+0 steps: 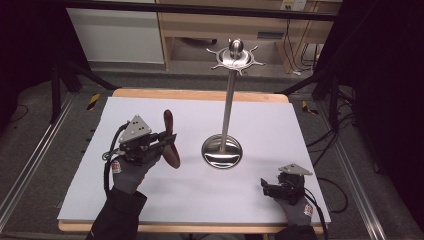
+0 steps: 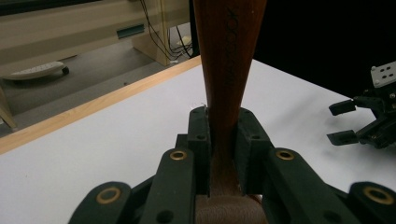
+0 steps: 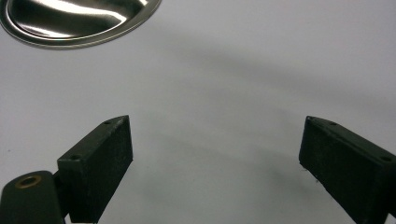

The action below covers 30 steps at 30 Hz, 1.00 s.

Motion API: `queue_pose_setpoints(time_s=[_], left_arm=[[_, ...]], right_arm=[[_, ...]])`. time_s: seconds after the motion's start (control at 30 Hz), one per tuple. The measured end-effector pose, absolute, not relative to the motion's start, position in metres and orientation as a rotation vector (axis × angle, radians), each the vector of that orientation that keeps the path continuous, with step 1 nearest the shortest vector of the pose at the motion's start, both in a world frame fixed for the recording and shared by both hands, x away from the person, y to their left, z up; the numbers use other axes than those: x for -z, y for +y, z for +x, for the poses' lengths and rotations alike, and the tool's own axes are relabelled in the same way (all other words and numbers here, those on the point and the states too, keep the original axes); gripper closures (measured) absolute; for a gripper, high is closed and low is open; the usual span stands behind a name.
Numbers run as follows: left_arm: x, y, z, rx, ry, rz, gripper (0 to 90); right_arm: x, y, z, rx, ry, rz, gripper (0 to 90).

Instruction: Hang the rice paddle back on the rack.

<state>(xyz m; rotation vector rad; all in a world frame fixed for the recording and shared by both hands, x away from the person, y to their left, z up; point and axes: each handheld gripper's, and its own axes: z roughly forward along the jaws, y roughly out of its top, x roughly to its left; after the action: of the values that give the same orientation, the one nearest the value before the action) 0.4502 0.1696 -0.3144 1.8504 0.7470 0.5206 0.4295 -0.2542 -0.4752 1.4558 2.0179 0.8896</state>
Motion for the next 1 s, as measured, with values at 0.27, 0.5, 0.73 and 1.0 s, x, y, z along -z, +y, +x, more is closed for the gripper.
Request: queue_pose_setpoints(time_s=[0.27,0.5,0.73,1.0], left_arm=[[0.301,0.161,0.455,-0.526,0.731,1.846,77.4],[0.295,0.157,0.457,-0.513,0.724,1.829,77.5],[0.284,0.15,0.459,-0.522,0.701,1.819,77.5],[0.27,0.144,0.462,-0.543,0.687,1.813,77.5]], right_arm=[[0.476,-0.253,0.429,-0.891,2.016,1.46,10.1],[0.475,-0.254,0.429,-0.892,2.015,1.457,10.1],[0.475,-0.254,0.43,-0.896,2.011,1.455,10.0],[0.475,-0.254,0.429,-0.905,2.006,1.463,10.0]])
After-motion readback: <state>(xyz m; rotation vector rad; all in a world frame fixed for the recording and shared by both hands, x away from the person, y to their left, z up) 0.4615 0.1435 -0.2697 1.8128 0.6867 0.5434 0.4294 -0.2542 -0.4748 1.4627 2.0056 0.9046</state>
